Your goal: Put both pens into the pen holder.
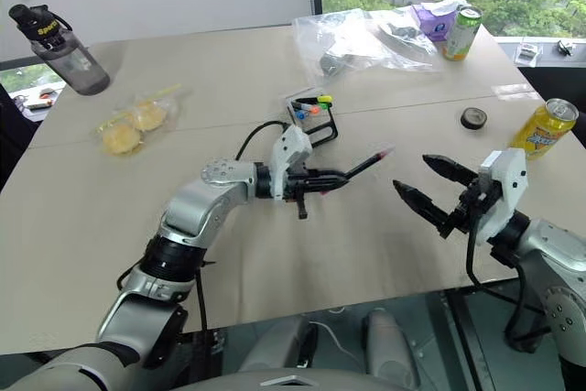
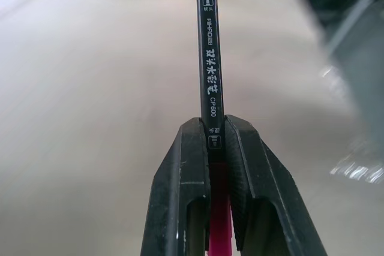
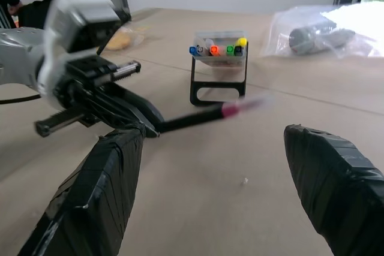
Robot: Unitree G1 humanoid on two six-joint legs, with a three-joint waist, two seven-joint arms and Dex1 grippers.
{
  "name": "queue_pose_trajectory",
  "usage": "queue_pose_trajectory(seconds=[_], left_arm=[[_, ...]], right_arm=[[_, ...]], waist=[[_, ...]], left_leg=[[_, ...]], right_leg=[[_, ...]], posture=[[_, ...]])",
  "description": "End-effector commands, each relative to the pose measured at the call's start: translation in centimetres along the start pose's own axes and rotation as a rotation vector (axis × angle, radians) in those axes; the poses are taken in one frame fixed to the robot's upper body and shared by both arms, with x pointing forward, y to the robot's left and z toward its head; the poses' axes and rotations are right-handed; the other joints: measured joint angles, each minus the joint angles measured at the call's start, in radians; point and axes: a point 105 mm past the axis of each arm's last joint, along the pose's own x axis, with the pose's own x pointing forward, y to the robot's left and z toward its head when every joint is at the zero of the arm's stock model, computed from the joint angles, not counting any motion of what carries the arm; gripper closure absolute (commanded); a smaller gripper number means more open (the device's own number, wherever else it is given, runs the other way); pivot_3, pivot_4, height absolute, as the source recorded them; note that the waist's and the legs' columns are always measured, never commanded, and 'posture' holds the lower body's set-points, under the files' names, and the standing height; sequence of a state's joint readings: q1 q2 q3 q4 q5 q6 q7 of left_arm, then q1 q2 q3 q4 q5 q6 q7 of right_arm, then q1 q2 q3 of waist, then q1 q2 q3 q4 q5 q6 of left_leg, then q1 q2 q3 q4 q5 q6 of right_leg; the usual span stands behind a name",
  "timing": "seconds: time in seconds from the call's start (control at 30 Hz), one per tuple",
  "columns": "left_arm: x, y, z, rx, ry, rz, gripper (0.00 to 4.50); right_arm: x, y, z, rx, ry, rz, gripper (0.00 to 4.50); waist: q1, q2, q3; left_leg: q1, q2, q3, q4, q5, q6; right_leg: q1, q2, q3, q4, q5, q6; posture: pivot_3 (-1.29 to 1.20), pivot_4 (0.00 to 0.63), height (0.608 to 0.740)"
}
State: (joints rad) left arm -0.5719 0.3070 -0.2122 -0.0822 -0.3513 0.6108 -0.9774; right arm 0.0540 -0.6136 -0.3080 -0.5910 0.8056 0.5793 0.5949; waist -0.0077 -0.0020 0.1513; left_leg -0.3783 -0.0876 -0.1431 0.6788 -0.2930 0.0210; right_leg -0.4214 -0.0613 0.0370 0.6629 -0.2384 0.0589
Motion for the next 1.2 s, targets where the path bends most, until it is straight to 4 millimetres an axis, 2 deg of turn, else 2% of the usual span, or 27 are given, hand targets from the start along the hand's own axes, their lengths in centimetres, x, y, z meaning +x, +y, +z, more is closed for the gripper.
queue_pose_trajectory(seconds=[0.03, 0.13, 0.27, 0.3, 0.37, 0.5, 0.53, 0.57, 0.73, 0.8, 0.83, 0.87, 0.93, 1.13, 1.17, 1.2], left_arm=[[0.4, -1.8, 2.3, 0.02, -0.121, -0.056, 4.42], [0.7, -2.8, 2.5, 0.007, -0.142, -0.089, 4.42], [0.8, -2.8, 2.7, 0.005, -0.151, -0.088, 4.42], [0.8, -2.8, 2.7, 0.007, -0.152, -0.09, 4.5], [1.0, -2.8, 2.8, 0.008, -0.153, -0.091, 4.5], [1.1, -2.6, 2.9, 0.006, -0.155, -0.09, 4.5], [1.1, -2.6, 2.9, 0.005, -0.154, -0.091, 4.5], [1.2, -2.6, 2.8, 0.002, -0.152, -0.092, 4.5], [1.2, -2.7, 2.7, -0.018, -0.14, -0.115, 4.5], [1.2, -2.7, 2.7, -0.013, -0.133, -0.117, 3.43], [1.2, -2.6, 2.7, -0.004, -0.131, -0.111, 3.33], [1.2, -2.5, 2.8, 0.005, -0.13, -0.103, 2.78], [1.1, -2.4, 2.8, 0.032, -0.11, -0.104, 2.07], [0.5, -3.0, 3.6, 0.023, -0.098, -0.198, 2.07], [0.5, -3.2, 3.6, 0.028, -0.092, -0.212, 1.51], [0.7, -2.7, 3.7, 0.058, -0.09, -0.178, 1.35]], right_arm=[[1.0, 0.1, 1.2, 0.122, -0.083, -0.049, 0.54], [1.5, 0.2, 2.3, 0.232, -0.172, -0.057, 0.54], [1.7, 0.3, 3.5, 0.314, -0.238, -0.054, 0.54], [1.8, 0.5, 3.7, 0.326, -0.249, -0.045, 1.07], [1.9, 0.7, 4.0, 0.339, -0.258, -0.029, 1.83], [1.9, 1.2, 4.1, 0.342, -0.255, -0.005, 3.89], [1.8, 1.3, 4.2, 0.342, -0.258, 0.001, 4.26], [1.8, 1.4, 4.3, 0.343, -0.261, 0.004, 4.4], [1.6, 2.3, 5.2, 0.372, -0.297, 0.069, 4.4], [1.5, 2.6, 5.5, 0.369, -0.307, 0.09, 4.4], [1.5, 2.7, 5.6, 0.361, -0.304, 0.094, 4.4], [1.5, 2.8, 5.6, 0.35, -0.295, 0.097, 4.4], [1.6, 3.0, 5.0, 0.305, -0.235, 0.11, 4.4], [1.7, 3.0, 4.5, 0.238, -0.171, 0.126, 4.4], [1.8, 2.9, 4.6, 0.233, -0.172, 0.128, 4.4], [1.8, 2.9, 4.7, 0.227, -0.17, 0.131, 4.4]], waist=[[-0.003, 0.0, 0.0], [-0.003, 0.0, 0.0], [-0.002, 0.0, 0.0], [-0.002, 0.0, 0.0], [-0.002, 0.0, 0.0], [-0.003, 0.0, 0.0], [-0.003, 0.0, 0.0], [-0.003, 0.0, 0.0], [-0.003, 0.0, 0.0], [-0.003, 0.0, 0.0], [-0.003, 0.0, 0.0], [-0.003, 0.0, 0.0], [-0.003, 0.0, 0.0], [-0.003, 0.0, 0.0], [-0.003, 0.0, 0.0], [-0.003, 0.0, 0.0]], left_leg=[[0.0, 0.0, 0.0, 0.0, 0.0, 0.0], [0.0, 0.0, 0.0, 0.0, 0.0, 0.0], [0.0, 0.0, 0.0, 0.0, 0.0, 0.0], [0.0, 0.0, 0.0, 0.0, 0.0, 0.0], [0.0, 0.0, 0.0, 0.0, 0.0, 0.0], [0.0, 0.0, 0.0, 0.0, 0.0, 0.0], [0.0, 0.0, 0.0, 0.0, 0.0, 0.0], [0.0, 0.0, 0.0, 0.0, 0.0, 0.0], [0.0, 0.0, 0.001, 0.0, 0.0, 0.0], [0.0, 0.0, 0.001, 0.0, 0.0, 0.0], [0.0, 0.0, 0.001, 0.0, 0.0, 0.0], [0.0, 0.0, 0.001, 0.0, 0.0, 0.0], [0.0, 0.0, 0.001, 0.0, 0.0, 0.0], [0.0, 0.0, 0.002, 0.0, 0.0, 0.0], [0.0, 0.0, 0.001, 0.0, 0.0, 0.0], [0.0, 0.0, 0.001, 0.0, 0.0, 0.0]], right_leg=[[0.0, 0.0, 0.001, 0.0, 0.0, 0.0], [0.0, 0.0, 0.001, 0.0, 0.0, 0.0], [0.0, 0.0, 0.001, 0.0, 0.0, 0.0], [0.0, 0.0, 0.001, 0.0, 0.0, 0.0], [0.0, 0.0, 0.0, 0.0, 0.0, 0.0], [0.0, 0.0, 0.001, 0.0, 0.0, 0.0], [0.0, 0.001, 0.001, 0.0, 0.0, 0.0], [0.0, 0.001, 0.0, 0.0, 0.0, 0.0], [0.0, 0.001, 0.0, 0.0, 0.0, 0.0], [0.0, 0.001, 0.0, 0.0, 0.0, 0.0], [0.0, 0.001, 0.0, 0.0, 0.0, 0.0], [0.0, 0.001, 0.0, 0.0, 0.0, 0.0], [0.0, 0.001, 0.0, 0.0, 0.0, 0.0], [0.0, 0.001, -0.002, 0.0, 0.0, 0.0], [0.0, 0.001, -0.002, 0.0, 0.0, 0.0], [0.0, 0.001, -0.002, 0.0, 0.0, 0.0]], posture=[[0.0, 0.15, 0.74], [0.0, 0.15, 0.74], [0.0, 0.15, 0.74], [0.0, 0.15, 0.74], [0.0, 0.15, 0.74], [0.0, 0.15, 0.74], [0.0, 0.15, 0.74], [0.0, 0.15, 0.74], [0.0, 0.15, 0.74], [0.0, 0.15, 0.74], [0.0, 0.15, 0.74], [0.0, 0.15, 0.74], [0.0, 0.15, 0.74], [0.0, 0.15, 0.74], [0.0, 0.15, 0.74], [0.0, 0.15, 0.74]])
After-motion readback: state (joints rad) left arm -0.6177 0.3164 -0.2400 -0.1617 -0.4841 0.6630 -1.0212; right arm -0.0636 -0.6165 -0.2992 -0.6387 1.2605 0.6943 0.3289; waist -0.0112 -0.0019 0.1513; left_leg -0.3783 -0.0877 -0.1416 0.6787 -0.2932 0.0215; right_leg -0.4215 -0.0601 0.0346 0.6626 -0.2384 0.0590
